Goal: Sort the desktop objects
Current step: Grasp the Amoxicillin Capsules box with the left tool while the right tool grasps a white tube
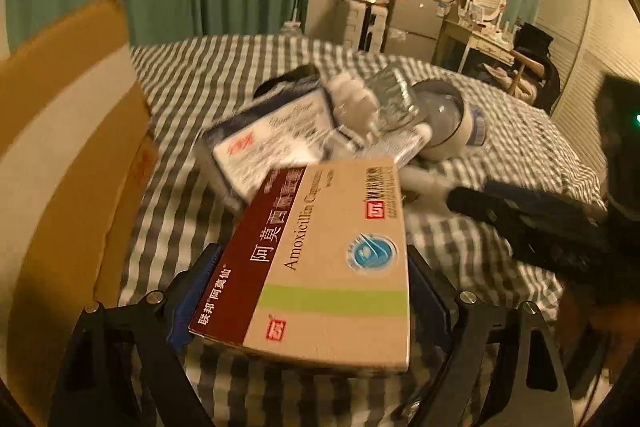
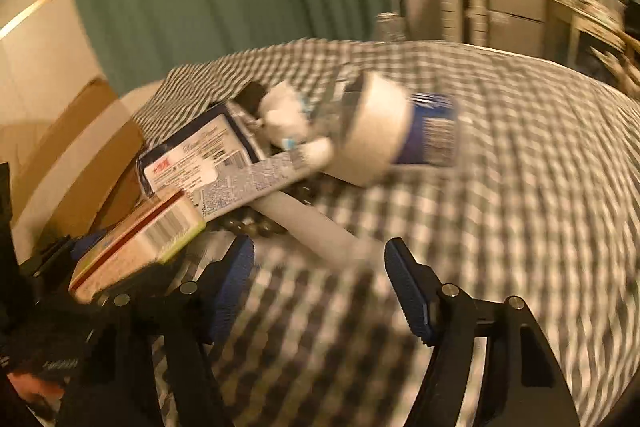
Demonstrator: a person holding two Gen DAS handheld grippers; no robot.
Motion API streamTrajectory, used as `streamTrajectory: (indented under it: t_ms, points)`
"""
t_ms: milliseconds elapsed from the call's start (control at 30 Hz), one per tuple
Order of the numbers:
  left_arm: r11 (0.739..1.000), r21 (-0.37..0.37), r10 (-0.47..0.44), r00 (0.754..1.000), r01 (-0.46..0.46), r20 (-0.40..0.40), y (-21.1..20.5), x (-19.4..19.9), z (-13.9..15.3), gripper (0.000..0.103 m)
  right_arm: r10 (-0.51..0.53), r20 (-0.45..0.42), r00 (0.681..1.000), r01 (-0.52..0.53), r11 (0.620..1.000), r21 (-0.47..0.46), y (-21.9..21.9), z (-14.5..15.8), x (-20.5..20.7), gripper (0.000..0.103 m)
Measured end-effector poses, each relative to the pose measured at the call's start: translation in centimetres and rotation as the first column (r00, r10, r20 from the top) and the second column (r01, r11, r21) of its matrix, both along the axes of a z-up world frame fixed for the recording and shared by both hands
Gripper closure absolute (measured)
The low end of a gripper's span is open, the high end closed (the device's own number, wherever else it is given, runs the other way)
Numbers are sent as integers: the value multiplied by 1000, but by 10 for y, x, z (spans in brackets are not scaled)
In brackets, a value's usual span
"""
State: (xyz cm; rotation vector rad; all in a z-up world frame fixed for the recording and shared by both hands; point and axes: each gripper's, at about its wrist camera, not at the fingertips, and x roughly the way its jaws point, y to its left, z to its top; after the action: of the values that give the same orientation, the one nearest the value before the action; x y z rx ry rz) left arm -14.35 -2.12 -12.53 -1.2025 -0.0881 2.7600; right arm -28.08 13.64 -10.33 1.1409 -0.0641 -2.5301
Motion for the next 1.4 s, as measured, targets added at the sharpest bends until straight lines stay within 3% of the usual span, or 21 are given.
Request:
streamTrajectory:
  t_ms: [133,333,500,700,867,1200,1400]
  points:
    - [1000,15,9,999,-10,41,-9,3,-12,15,31,38,999,-32,999,26,-11,-11,-18,67]
    - [999,15,27,997,-28,73,-11,4,-25,16,30,27,999,-32,997,73,-18,-6,7,83]
    - [999,33,21,997,-23,74,-12,12,-20,17,25,13,1000,-26,996,89,-15,14,42,84]
    - [999,48,-5,998,3,58,-13,36,-2,20,-3,133,991,-3,999,49,-9,12,83,84]
    - [998,46,-42,998,40,52,-8,55,2,23,27,215,976,-50,994,100,-25,-3,114,84]
    - [998,45,-49,987,43,153,-1,41,-29,21,-13,266,964,0,999,50,-31,-24,90,79]
    - [997,66,-53,992,45,116,-7,47,-26,27,-19,255,967,30,999,-42,-19,-12,90,86]
